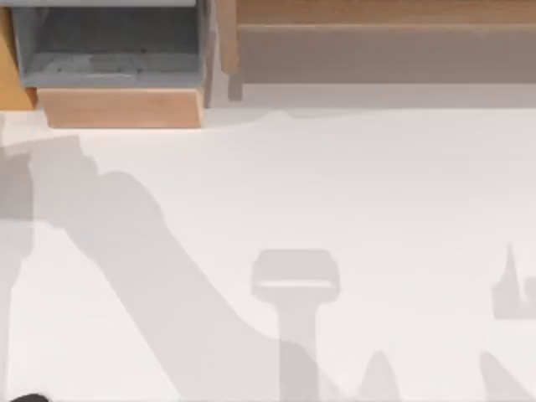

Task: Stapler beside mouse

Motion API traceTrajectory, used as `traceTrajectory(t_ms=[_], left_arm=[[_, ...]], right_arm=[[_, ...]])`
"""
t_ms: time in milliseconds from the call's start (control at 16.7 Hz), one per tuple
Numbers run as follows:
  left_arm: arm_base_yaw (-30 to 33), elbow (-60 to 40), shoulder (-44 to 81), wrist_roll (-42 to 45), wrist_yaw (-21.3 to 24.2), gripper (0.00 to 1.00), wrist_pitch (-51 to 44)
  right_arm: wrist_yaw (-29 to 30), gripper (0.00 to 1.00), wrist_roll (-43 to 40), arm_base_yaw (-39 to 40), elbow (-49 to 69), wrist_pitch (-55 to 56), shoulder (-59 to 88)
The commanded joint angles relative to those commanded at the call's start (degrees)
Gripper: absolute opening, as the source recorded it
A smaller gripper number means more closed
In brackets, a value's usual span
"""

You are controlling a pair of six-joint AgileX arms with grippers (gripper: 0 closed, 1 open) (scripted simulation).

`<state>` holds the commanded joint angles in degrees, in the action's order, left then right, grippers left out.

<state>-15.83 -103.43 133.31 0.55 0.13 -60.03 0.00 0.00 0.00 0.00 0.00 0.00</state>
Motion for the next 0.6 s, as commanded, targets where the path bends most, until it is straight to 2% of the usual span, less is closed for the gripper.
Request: traceTrajectory(t_ms=[240,600], left_arm=[[0.0,-2.8,-1.2,0.0,0.0,0.0,-4.5],[0.0,-3.5,-1.9,0.0,0.0,0.0,-4.6]], right_arm=[[0.0,1.0,0.0,0.0,0.0,0.0,0.0],[0.0,1.0,0.0,0.0,0.0,0.0,0.0]])
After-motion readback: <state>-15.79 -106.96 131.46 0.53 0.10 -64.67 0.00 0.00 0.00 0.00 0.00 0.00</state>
